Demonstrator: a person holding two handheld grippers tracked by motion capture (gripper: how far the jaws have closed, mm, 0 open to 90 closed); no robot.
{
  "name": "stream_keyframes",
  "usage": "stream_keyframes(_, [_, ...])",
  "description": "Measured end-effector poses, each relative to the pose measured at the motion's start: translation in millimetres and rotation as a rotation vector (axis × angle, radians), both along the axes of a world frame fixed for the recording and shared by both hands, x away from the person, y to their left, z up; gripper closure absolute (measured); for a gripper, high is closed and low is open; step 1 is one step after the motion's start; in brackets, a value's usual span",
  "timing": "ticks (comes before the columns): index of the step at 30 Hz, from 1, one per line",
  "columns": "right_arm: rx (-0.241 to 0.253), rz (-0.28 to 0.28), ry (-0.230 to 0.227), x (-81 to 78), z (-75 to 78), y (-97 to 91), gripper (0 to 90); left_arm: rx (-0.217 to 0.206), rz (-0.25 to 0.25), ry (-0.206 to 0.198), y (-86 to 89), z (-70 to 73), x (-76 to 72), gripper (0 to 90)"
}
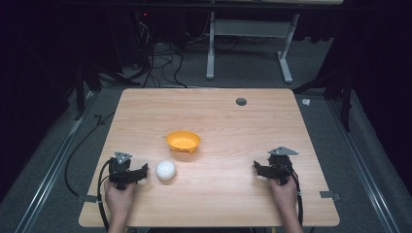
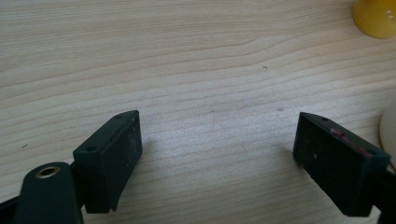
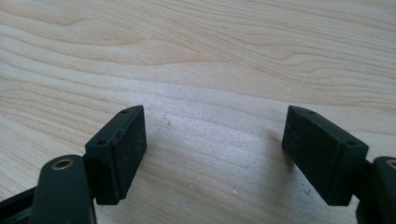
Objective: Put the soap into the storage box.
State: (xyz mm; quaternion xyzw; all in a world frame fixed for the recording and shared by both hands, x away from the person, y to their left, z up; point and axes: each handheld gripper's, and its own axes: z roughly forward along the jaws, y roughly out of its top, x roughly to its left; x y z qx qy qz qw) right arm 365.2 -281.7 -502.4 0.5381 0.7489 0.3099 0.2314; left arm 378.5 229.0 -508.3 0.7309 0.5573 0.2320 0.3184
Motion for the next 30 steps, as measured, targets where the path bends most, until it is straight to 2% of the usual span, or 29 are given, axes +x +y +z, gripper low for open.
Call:
stream_keyframes(16, [0.001,-0.002,0.000,0.1,0.0,0.2,22.8,-0.005,0.001,-0.002,0.3,-0.1,0.0,16.3])
stream_keyframes(30, [0.003,-0.009,0.000,0.2,0.0,0.1,23.0,-0.009,0.022,0.001,0.3,0.0,-2.0,15.3])
